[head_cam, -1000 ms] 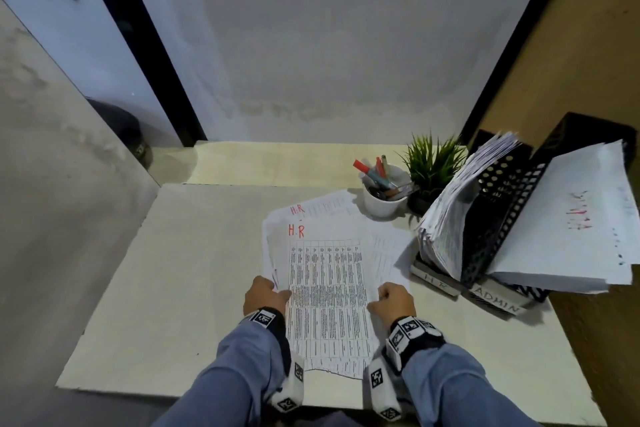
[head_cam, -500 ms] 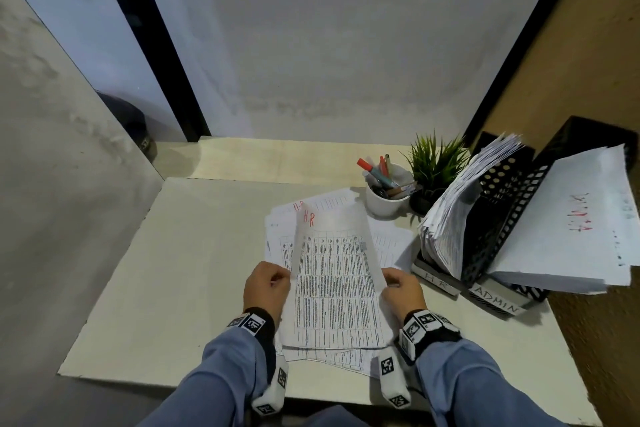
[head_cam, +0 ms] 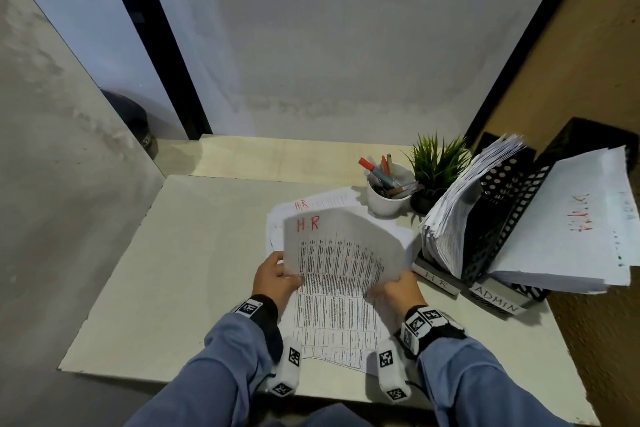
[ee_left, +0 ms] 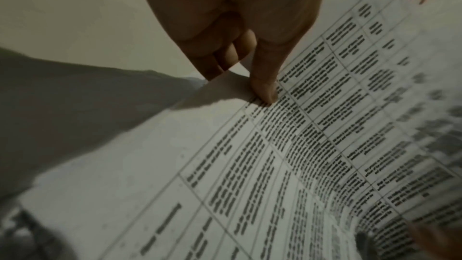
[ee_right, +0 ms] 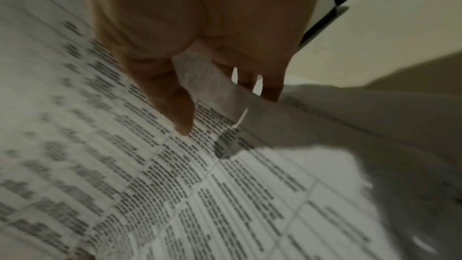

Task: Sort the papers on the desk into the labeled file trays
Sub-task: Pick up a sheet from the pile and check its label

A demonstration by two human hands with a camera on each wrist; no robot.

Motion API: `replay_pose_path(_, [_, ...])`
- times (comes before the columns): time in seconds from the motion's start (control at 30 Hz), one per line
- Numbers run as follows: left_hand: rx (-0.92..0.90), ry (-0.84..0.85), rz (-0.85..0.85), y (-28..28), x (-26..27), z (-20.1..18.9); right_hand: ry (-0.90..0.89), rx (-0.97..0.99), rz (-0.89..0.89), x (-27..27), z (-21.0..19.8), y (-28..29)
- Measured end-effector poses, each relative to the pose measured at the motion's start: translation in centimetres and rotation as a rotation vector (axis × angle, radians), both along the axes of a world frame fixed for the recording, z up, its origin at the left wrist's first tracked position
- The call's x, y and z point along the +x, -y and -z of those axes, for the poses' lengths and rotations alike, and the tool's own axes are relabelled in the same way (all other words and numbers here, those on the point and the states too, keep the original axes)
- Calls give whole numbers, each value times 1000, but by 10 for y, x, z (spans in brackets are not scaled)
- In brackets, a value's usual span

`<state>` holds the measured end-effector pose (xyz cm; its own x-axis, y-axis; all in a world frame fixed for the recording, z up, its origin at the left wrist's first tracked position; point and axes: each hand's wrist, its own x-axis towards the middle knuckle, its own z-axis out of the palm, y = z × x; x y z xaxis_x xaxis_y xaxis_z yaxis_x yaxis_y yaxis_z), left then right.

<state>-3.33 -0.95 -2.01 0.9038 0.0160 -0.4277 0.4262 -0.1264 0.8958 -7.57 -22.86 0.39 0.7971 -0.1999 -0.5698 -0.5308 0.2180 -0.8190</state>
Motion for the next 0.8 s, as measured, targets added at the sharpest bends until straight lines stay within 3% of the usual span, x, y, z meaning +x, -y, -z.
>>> replay_pose_path(0.07, [-51,-6,-35,-1,2,3,10,25,73,3,-1,0])
replay_pose_path(0.13, [-98,-5,-103,-3,5,5,-27,-135,93,4,0,4])
replay_pose_path(0.27, [15,23,-171,-11,15,10,-147,-280,70,3,20,19])
replay_pose_path(0.47, [33,-21,-151,-14,20,5,-97,-195,78,1,16,16])
replay_pose_path(0.53, [-66,-62,-175,-13,21,4,-71,-114,82,2,14,14])
replay_pose_path(0.67, [-142,-121,-77,-11,17,2,-84,-209,43,8,8,11])
replay_pose_path(0.8, [-171,-191,19,-6,12,-3,-62,-138,91,11,0,6])
